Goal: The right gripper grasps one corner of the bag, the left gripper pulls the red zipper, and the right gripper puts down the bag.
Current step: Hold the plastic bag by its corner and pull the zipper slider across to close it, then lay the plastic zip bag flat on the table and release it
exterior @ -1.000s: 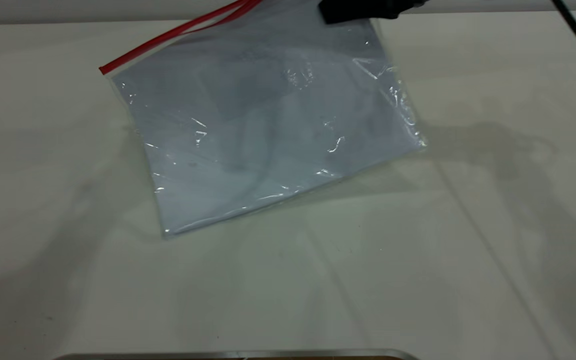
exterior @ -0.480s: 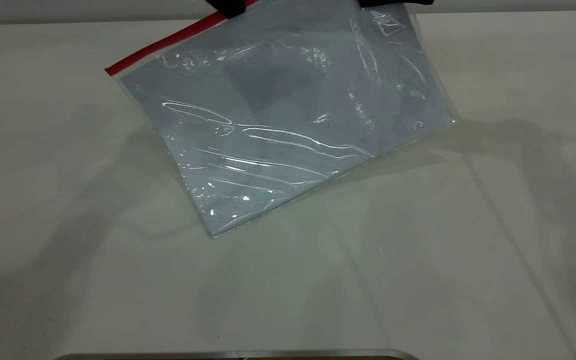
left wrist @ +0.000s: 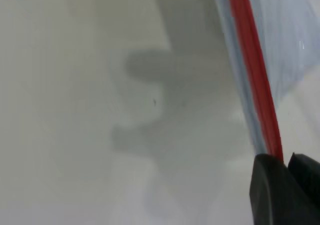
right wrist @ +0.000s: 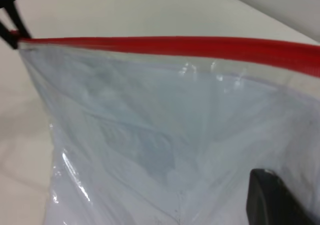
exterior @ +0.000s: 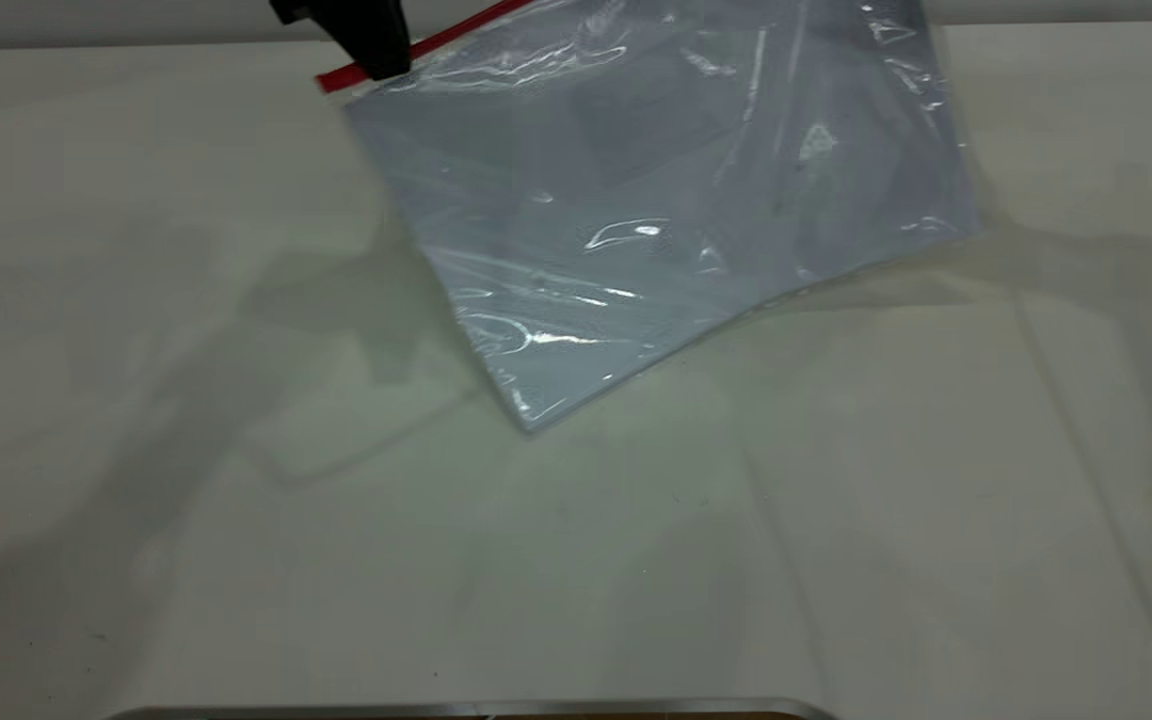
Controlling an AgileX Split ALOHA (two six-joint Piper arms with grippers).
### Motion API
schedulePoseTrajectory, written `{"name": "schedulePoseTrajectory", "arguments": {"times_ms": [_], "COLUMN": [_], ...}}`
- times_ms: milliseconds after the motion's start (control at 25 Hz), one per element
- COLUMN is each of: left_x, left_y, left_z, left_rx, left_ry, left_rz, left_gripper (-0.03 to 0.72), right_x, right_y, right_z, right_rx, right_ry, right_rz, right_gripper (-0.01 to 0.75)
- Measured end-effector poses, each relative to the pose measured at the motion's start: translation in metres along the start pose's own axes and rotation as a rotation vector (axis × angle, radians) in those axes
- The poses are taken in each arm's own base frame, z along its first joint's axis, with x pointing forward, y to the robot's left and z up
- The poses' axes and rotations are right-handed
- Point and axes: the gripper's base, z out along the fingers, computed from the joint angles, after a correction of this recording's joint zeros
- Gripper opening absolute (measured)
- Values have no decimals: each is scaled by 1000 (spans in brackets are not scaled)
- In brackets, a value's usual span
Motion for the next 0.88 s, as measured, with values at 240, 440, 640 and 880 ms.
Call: {"name": "schedulePoseTrajectory", "arguments": {"times_ms": [240, 440, 640, 880], "left_x": [-1, -1, 0, -4], "left_y": [-1, -1, -2, -1], "left_z": [0, 0, 0, 0], "left_rx": [5, 7, 21, 18], "left_ry": [-2, -7, 5, -42], "left_rz": [-7, -12, -17, -60], "left_gripper": [61, 72, 149, 387], "right_x": [3, 4, 6, 8], "right_y": [-6, -7, -12, -17], "right_z": [-7, -9, -12, -15], "right_rx": [16, 13, 45, 85], "right_ry": [-4, 1, 14, 20], "right_rz": [12, 11, 14, 24], "right_gripper": [34, 34, 47, 198]}}
